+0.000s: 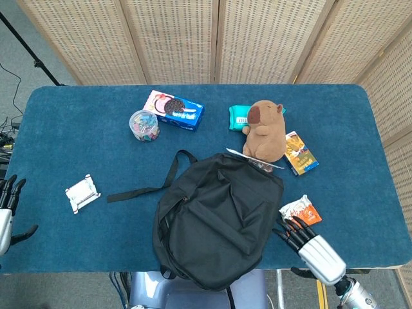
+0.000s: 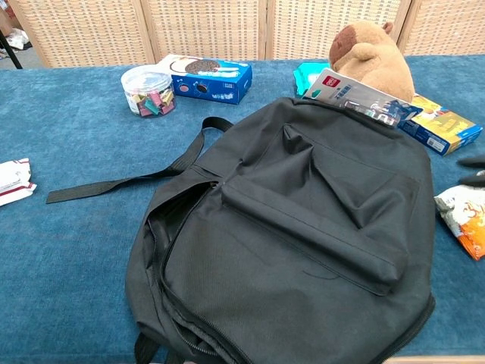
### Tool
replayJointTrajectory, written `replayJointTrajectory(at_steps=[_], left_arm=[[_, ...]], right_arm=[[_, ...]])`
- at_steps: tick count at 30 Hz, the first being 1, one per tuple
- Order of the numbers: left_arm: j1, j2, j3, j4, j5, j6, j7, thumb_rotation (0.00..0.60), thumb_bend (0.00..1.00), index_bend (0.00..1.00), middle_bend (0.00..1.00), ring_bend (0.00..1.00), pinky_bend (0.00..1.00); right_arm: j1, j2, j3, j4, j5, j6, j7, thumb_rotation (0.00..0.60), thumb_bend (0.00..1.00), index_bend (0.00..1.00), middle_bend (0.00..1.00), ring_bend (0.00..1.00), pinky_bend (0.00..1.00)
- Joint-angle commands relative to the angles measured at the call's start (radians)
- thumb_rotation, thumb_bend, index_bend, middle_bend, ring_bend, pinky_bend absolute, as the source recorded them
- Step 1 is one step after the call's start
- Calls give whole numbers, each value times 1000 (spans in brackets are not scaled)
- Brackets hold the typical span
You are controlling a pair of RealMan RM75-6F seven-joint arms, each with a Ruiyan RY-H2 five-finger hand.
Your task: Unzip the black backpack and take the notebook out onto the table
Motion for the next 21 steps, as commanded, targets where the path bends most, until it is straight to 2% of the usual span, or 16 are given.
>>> replayJointTrajectory(at_steps=[1, 5, 13, 17, 21], left_arm=[[1, -1, -2, 0, -1, 2, 0, 600, 120, 0, 0, 0, 0], [0, -5, -3, 2, -3, 0, 7, 600, 120, 0, 0, 0, 0], [-5, -12, -6, 9, -16, -14, 21, 600, 120, 0, 0, 0, 0], [-7, -12, -10, 13, -27, -20, 19, 600, 120, 0, 0, 0, 0], [-9, -12, -13, 16, -33, -25, 17, 600, 121, 0, 0, 0, 0]], right_arm=[[56, -5, -43, -6, -74, -49, 41, 600, 0, 0, 0, 0, 0], [105, -12, -47, -62, -102, -107, 52, 600, 0, 0, 0, 0, 0], [229, -23, -3, -199, -112, -292, -24, 600, 0, 0, 0, 0, 0], [275, -45, 7, -233, -105, -372, -44, 600, 0, 0, 0, 0, 0], [297, -79, 9, -220, -105, -420, -76, 600, 0, 0, 0, 0, 0]])
